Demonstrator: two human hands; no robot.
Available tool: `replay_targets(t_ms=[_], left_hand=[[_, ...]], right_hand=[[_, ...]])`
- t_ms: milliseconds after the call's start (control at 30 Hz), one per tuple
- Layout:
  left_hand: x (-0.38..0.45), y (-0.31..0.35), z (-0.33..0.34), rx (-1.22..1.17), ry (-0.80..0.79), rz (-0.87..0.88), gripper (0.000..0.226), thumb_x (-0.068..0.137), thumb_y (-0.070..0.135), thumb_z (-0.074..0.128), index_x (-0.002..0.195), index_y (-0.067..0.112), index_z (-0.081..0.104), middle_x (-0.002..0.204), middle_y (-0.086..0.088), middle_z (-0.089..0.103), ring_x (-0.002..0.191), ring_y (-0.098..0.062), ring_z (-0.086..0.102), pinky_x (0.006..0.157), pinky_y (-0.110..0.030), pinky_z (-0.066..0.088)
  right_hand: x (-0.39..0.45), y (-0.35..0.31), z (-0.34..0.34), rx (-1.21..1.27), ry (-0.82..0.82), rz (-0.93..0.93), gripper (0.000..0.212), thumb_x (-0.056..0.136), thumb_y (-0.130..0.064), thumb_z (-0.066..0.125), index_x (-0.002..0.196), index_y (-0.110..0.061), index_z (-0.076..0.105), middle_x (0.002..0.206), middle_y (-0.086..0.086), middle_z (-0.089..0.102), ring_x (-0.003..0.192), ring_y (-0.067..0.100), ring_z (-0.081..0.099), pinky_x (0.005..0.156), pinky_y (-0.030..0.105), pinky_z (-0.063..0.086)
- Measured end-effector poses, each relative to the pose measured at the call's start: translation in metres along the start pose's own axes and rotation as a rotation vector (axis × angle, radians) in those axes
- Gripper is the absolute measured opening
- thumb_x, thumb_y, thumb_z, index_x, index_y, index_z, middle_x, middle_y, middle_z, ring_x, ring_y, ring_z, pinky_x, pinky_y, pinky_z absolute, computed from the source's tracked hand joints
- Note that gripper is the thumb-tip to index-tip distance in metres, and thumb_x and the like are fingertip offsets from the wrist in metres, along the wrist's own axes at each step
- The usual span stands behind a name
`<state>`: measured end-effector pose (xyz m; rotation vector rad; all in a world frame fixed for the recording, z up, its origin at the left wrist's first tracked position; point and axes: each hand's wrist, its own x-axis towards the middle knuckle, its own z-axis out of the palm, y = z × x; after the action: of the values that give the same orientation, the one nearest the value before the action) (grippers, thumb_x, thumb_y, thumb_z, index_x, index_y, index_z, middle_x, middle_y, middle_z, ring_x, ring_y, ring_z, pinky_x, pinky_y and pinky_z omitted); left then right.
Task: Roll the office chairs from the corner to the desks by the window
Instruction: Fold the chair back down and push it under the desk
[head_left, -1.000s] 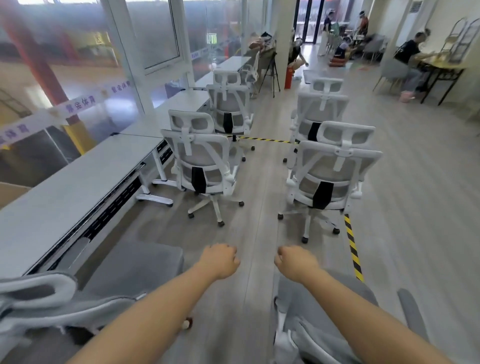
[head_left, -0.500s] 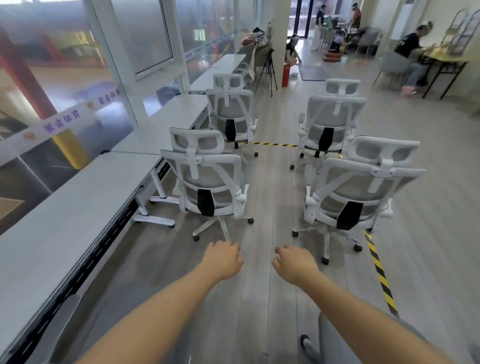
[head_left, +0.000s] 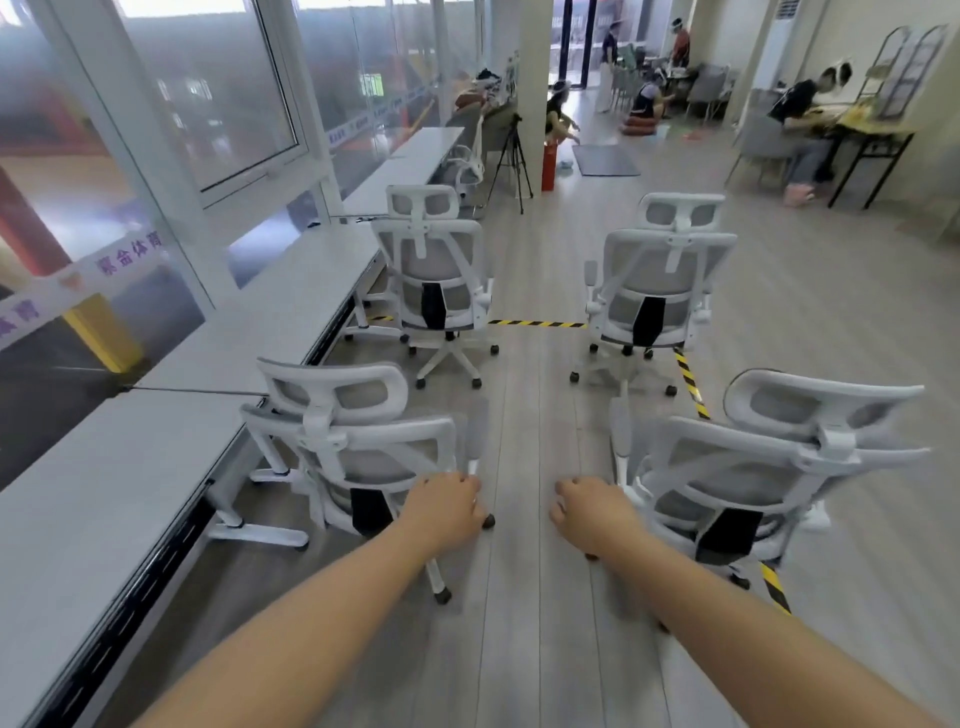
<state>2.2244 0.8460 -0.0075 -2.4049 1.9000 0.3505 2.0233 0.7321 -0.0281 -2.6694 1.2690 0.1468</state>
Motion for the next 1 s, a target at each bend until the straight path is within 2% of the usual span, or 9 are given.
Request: replay_targets(t_ms=[300, 433, 567, 733, 867, 1000], left_hand=[[0.223, -0.053, -0.034, 0.02, -0.03, 0.062, 0.037, 0.095, 0.033, 0.033, 0.12, 0.015, 0.053, 0.12, -0.01, 0.059, 0.105, -0.03, 0.056, 0.089, -0.041, 0.04], [0.321, -0.082, -0.06, 0.039, -0.062, 0.093, 0.044, 0.097, 0.035, 0.032, 0.135, 0.018, 0.048, 0.128, -0.01, 0.056, 0.113, -0.031, 0.054, 0.093, -0.042, 0.04], [0.416, -0.101, -0.081, 0.091, -0.079, 0.105, 0.048, 0.098, 0.036, 0.03, 0.14, 0.02, 0.045, 0.135, -0.009, 0.054, 0.119, -0.03, 0.052, 0.099, -0.044, 0.039], [0.538, -0.112, -0.092, 0.098, -0.065, 0.141, 0.048, 0.098, 0.037, 0.03, 0.141, 0.02, 0.044, 0.134, -0.008, 0.054, 0.118, -0.029, 0.052, 0.099, -0.044, 0.039], [0.651, -0.12, -0.1, 0.087, -0.051, 0.114, 0.047, 0.097, 0.037, 0.03, 0.138, 0.02, 0.047, 0.131, -0.008, 0.057, 0.116, -0.03, 0.052, 0.098, -0.044, 0.04], [0.745, -0.131, -0.126, 0.051, -0.09, 0.045, 0.046, 0.097, 0.036, 0.031, 0.136, 0.02, 0.048, 0.131, -0.008, 0.056, 0.117, -0.03, 0.052, 0.098, -0.045, 0.038]], right_hand=[[0.208, 0.035, -0.034, 0.008, -0.026, 0.076, 0.042, 0.1, -0.038, 0.036, 0.133, -0.019, 0.051, 0.125, 0.006, 0.06, 0.109, 0.027, 0.057, 0.086, 0.038, 0.048], [0.295, 0.053, -0.052, -0.007, -0.029, 0.117, 0.039, 0.099, -0.038, 0.037, 0.129, -0.019, 0.054, 0.126, 0.005, 0.059, 0.11, 0.028, 0.057, 0.088, 0.037, 0.044], [0.372, 0.074, -0.067, 0.022, -0.019, 0.136, 0.038, 0.099, -0.037, 0.037, 0.127, -0.018, 0.056, 0.124, 0.005, 0.061, 0.109, 0.028, 0.058, 0.087, 0.036, 0.042], [0.484, 0.115, -0.075, 0.01, -0.025, 0.121, 0.038, 0.1, -0.036, 0.035, 0.127, -0.019, 0.055, 0.121, 0.005, 0.061, 0.106, 0.027, 0.058, 0.081, 0.035, 0.039], [0.6, 0.163, -0.089, -0.016, -0.047, 0.1, 0.039, 0.1, -0.036, 0.035, 0.129, -0.019, 0.054, 0.124, 0.007, 0.06, 0.11, 0.029, 0.056, 0.09, 0.039, 0.042], [0.707, 0.2, -0.121, -0.015, -0.066, 0.066, 0.04, 0.099, -0.038, 0.035, 0.13, -0.019, 0.053, 0.126, 0.006, 0.059, 0.11, 0.028, 0.056, 0.088, 0.039, 0.045]])
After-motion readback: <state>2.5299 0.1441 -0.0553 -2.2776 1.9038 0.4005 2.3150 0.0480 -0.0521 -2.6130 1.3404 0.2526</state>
